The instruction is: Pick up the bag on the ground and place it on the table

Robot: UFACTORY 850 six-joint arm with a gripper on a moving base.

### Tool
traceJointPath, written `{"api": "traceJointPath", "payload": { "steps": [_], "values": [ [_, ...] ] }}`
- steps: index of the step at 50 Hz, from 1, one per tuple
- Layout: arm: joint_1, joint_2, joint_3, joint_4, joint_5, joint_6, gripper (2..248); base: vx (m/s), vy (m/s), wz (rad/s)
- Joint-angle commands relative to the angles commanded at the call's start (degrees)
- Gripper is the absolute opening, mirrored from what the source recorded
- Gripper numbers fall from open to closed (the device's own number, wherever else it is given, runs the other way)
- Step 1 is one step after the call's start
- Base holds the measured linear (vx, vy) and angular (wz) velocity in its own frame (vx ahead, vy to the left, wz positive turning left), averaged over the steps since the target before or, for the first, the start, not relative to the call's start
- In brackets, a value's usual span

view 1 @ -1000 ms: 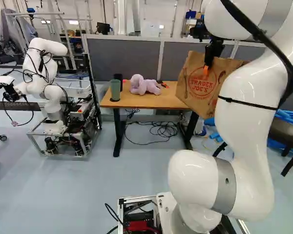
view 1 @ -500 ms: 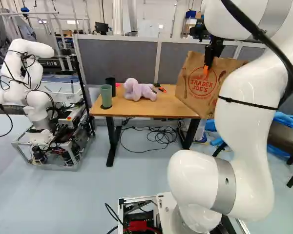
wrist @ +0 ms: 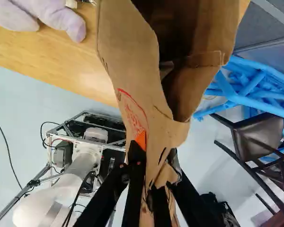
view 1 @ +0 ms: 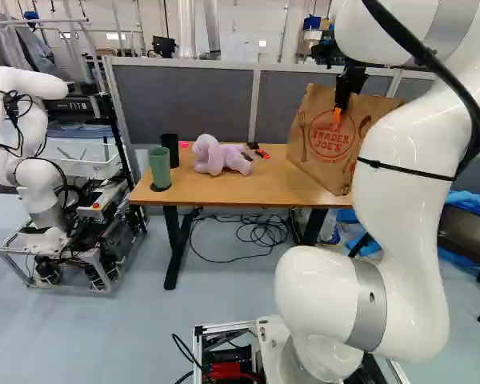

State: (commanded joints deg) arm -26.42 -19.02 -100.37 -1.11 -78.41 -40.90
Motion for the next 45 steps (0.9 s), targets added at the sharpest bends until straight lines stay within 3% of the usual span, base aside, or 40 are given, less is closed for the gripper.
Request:
{"api": "traceJointPath", "payload": {
  "steps": [16,45],
  "values": [
    [0.0,0.0,0.0,0.0,0.0,0.0,21,0.138,-0.009,-0.011],
    [0.0,0.0,0.0,0.0,0.0,0.0,21,0.006,0.0,-0.001]
  ]
}}
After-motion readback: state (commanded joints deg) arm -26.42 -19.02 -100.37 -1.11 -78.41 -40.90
